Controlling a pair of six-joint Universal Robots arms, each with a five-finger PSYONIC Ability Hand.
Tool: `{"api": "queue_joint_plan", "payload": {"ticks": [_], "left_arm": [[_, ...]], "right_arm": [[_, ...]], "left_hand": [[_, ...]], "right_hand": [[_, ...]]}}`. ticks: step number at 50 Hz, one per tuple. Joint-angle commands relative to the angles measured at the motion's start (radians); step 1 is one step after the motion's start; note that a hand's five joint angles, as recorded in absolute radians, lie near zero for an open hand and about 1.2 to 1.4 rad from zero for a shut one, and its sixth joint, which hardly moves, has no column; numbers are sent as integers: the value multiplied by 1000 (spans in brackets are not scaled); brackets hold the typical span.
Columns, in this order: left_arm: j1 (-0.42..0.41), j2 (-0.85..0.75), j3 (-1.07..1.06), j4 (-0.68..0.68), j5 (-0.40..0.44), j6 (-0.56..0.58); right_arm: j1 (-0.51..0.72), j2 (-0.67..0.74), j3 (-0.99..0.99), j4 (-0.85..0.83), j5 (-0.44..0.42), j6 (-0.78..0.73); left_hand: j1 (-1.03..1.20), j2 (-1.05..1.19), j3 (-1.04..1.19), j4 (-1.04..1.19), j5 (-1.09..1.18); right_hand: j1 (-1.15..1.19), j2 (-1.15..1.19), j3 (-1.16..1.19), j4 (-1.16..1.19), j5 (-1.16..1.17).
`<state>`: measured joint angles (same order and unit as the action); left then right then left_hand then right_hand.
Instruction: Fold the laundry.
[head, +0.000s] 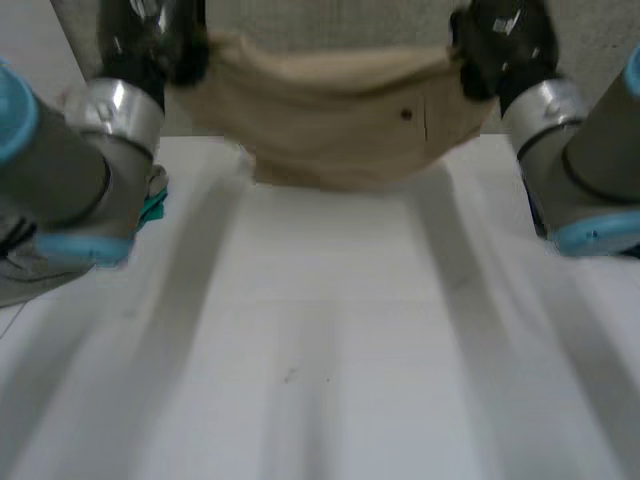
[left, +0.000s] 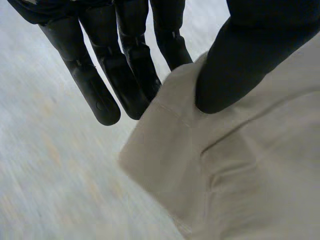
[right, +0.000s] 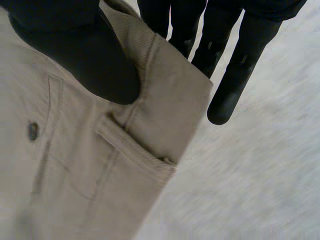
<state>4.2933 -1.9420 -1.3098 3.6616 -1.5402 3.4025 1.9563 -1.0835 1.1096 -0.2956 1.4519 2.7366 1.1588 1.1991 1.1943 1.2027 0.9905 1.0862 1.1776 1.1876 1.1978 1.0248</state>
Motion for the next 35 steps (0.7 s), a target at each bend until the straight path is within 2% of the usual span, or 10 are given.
{"api": "queue_joint_plan", "payload": {"ticks": [1, 4, 8, 11, 18, 22, 24, 28, 30, 35], "left_arm": [[-24, 5, -345, -27, -3, 56], [-43, 9, -399, -70, -4, 92], [-70, 99, -451, -231, -6, 138], [-79, 188, -473, -406, -5, 149], [-90, 408, -502, -862, 5, 164], [-145, 503, -511, -1072, 31, 196], [-168, 520, -511, -1104, 49, 216], [-187, 509, -514, -1066, 69, 251], [-185, 457, -506, -987, 66, 256], [-182, 306, -462, -775, 63, 258]], "right_arm": [[-2, 102, 205, 16, -50, -63], [-7, 97, 283, 73, -51, -153], [-10, 48, 369, 163, -50, -236], [-16, -54, 421, 242, -45, -273], [-63, -346, 542, 629, -44, -426], [-102, -493, 588, 806, -61, -494], [-123, -524, 605, 840, -67, -520], [-139, -524, 641, 837, -82, -538], [-139, -518, 647, 828, -90, -528], [-129, -386, 638, 690, -91, -488]], "left_hand": [[237, 197, 202, 194, 231], [237, 197, 202, 194, 231], [237, 197, 202, 194, 231], [237, 197, 202, 194, 231], [237, 197, 202, 194, 231], [237, 197, 202, 194, 231], [237, 197, 202, 194, 231], [237, 197, 202, 194, 231], [237, 197, 202, 194, 231], [237, 197, 202, 194, 231]], "right_hand": [[310, 219, 209, 198, 197], [310, 219, 209, 198, 197], [310, 219, 209, 198, 197], [310, 219, 209, 198, 197], [310, 219, 209, 198, 197], [310, 219, 209, 198, 197], [310, 219, 209, 198, 197], [310, 219, 209, 198, 197], [310, 219, 209, 198, 197], [310, 219, 209, 198, 197]]}}
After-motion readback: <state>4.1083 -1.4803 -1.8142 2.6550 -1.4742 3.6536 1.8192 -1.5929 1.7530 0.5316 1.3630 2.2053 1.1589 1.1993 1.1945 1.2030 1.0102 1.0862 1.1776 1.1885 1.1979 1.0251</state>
